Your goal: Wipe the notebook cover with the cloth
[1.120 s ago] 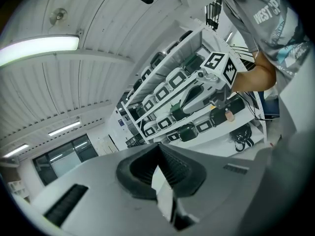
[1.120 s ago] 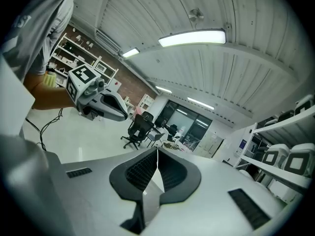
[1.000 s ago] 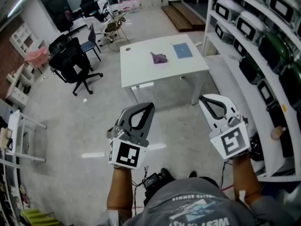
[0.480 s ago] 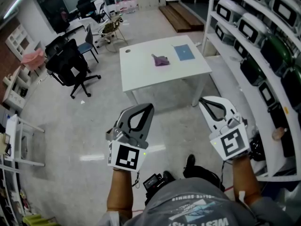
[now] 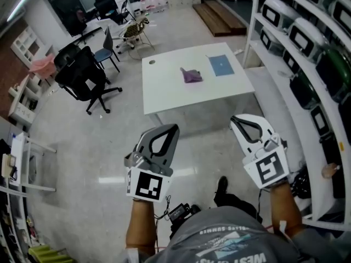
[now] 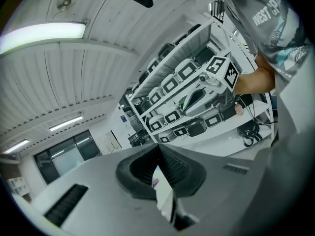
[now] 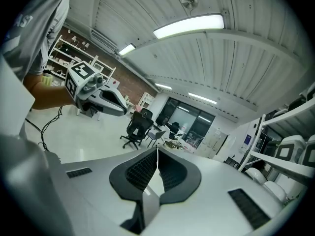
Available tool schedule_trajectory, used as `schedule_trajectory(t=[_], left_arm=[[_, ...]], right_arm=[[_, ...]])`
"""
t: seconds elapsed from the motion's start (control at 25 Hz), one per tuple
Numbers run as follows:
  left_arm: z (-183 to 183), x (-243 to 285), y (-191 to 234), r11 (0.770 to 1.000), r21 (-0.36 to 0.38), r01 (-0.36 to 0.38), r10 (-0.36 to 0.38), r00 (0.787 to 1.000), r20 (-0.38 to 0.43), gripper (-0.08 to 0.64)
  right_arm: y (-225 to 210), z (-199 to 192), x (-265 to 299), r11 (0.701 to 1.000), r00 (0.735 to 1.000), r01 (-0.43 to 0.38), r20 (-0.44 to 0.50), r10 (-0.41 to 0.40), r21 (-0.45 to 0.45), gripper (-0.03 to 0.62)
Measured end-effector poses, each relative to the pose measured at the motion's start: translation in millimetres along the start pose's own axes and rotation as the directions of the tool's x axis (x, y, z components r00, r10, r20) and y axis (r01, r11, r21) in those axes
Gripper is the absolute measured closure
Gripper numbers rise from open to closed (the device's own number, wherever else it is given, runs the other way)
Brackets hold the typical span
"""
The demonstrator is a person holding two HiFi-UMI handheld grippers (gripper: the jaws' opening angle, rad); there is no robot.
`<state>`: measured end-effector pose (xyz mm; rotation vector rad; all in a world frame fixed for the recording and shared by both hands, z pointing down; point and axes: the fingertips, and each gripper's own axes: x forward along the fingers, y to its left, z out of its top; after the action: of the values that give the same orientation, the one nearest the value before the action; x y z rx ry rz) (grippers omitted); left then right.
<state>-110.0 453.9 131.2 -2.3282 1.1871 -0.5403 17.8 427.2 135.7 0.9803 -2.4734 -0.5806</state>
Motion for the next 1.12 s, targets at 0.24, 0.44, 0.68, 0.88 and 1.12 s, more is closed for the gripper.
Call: schedule_trajectory(t=[0.24,0.44,0.68,0.88,1.12], left_arm=[[-8,64,15,1.0,-0.008,-0.022,0.021,0.999,-0.046,0.557],[-9,113,25,0.999,-0.008,-0.04,0.039,0.997,-0.071,0.557],[-3,164,32,0.999,0.005,-0.052,0.053,0.994,-0.1,0.557],[2,196,33,0.999,0.014,-0.045,0.046,0.992,-0.12,0.557],[-2,222,40,0.999,0.017,-0.031,0.033,0.993,-0.117,0.557]], right_arm=[[-47,-30,38,0.999,0.999,-0.05,0.021,0.05,0.009,0.56],[-87,-51,61,0.997,0.996,-0.082,0.043,0.081,0.013,0.56],[-128,-74,78,0.993,0.992,-0.112,0.063,0.11,0.024,0.56],[-160,-91,84,0.993,0.992,-0.112,0.063,0.11,0.032,0.56],[-176,-104,95,0.993,0.993,-0.106,0.059,0.103,0.054,0.56]])
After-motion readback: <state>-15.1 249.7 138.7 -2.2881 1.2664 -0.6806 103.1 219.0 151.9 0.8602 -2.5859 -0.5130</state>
